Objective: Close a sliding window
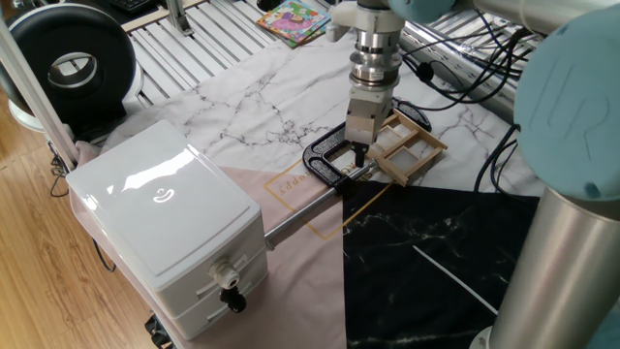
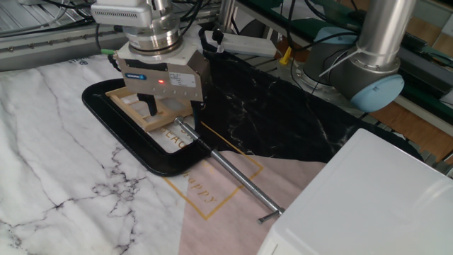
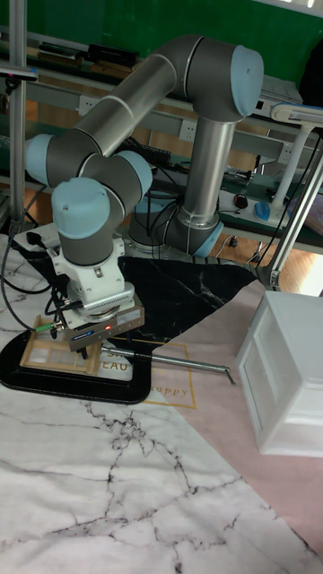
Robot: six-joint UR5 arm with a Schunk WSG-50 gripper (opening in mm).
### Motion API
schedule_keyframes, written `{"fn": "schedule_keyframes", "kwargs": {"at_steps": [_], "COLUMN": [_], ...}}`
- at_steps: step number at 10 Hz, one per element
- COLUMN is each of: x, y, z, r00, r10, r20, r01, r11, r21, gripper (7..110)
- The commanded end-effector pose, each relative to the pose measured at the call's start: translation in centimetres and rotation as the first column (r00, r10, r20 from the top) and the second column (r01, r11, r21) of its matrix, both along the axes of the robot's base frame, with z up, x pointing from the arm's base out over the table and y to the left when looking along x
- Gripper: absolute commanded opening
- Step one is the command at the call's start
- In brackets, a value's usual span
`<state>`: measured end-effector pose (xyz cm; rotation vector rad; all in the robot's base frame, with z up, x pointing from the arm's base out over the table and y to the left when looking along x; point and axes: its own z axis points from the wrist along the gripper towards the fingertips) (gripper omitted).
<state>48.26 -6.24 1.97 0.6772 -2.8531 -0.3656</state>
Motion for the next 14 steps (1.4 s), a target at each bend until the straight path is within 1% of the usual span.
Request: {"fn": "schedule_keyframes", "kwargs": {"at_steps": [1, 2, 3, 5, 7, 9, 10, 14], "x": [0.0, -0.1, 0.1, 0.0, 0.0, 0.0, 0.0, 0.7], "y": [0.4, -0.2, -1.4, -1.4, -0.6, -0.2, -0.4, 0.7], "z": [0.0, -0.2, -0.5, -0.5, -0.4, -0.3, -0.5, -0.8], "r00": [0.999, 0.999, 0.999, 0.998, 0.997, 0.994, 0.992, 0.977], "r10": [-0.036, -0.045, -0.044, -0.061, -0.077, -0.099, -0.12, -0.204], "r20": [-0.02, -0.025, -0.015, -0.022, -0.03, -0.042, -0.05, -0.058], "r01": [0.037, 0.045, 0.044, 0.06, 0.077, 0.099, 0.12, 0.204], "r11": [0.999, 0.999, 0.999, 0.998, 0.997, 0.995, 0.993, 0.979], "r21": [0.037, 0.015, -0.025, -0.022, 0.002, 0.008, -0.006, -0.006], "gripper": [88, 88, 88, 88, 88, 88, 88, 88]}}
